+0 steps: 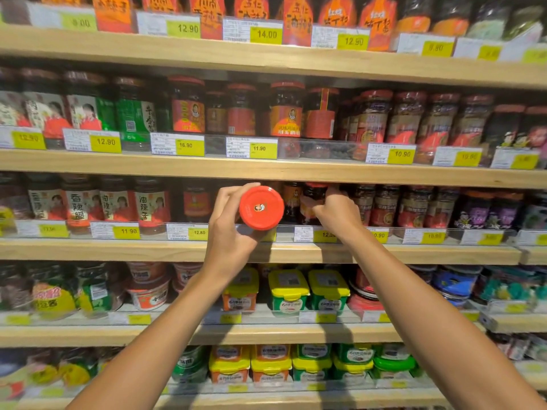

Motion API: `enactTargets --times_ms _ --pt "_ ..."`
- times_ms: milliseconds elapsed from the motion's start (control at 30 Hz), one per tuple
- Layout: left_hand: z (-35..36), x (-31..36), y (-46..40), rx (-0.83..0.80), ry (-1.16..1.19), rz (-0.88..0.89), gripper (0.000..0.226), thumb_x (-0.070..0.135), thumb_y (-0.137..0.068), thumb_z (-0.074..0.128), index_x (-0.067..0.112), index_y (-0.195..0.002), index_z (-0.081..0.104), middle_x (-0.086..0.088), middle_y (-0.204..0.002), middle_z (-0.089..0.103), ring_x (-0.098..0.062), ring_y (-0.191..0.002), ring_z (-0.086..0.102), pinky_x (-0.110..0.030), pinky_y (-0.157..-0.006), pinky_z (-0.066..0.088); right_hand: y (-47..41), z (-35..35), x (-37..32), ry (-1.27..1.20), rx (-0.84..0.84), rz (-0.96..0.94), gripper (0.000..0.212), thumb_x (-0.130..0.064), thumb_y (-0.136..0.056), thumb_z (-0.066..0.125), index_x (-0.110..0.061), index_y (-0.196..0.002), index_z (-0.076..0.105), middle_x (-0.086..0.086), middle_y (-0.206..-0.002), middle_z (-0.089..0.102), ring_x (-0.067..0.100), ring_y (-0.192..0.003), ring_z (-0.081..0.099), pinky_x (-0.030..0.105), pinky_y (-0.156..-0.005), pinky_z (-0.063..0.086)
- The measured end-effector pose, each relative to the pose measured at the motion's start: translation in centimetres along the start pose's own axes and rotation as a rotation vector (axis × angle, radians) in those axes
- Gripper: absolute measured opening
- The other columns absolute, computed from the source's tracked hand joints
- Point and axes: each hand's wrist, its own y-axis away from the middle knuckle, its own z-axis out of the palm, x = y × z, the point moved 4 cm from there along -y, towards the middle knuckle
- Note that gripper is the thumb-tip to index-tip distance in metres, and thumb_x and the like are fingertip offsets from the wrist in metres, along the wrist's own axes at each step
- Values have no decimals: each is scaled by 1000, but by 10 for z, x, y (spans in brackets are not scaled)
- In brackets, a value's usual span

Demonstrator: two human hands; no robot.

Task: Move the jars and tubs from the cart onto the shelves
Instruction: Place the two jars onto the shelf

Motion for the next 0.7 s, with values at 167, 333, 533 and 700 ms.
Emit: enactTargets --times_ms 167,333,533,700 --pt "6 -7 -1 12 -23 -8 72 13 -71 90 8 -134 56 -2 -120 52 -4 -113 52 -13 -94 41 -8 10 3 17 -23 17 78 -68 -94 44 -5 -139 39 23 -125 59 41 -110 59 43 -85 45" --pt "10 -13 -2 46 20 -51 77 13 -70 90 13 -136 51 -2 -125 53 -7 -119 54 -27 -97 51 -7 10 7 -56 27 1 82 -58 -91 59 -6 -147 31 26 -130 53 48 -114 57 47 -90 49" --pt "17 -22 -1 88 86 -97 78 13 -69 92 16 -131 46 21 -127 53 -5 -121 57 -32 -101 52 16 11 20 -56 89 -48 59 -63 -85 65 -7 -74 49 8 -75 58 37 -82 61 36 -62 39" --pt "23 -39 1 81 94 -181 73 16 -69 91 25 -127 48 26 -123 55 6 -117 57 -23 -103 48 40 8 33 -112 202 -159 65 -62 -87 63 -6 -118 48 11 -111 62 31 -109 60 37 -77 47"
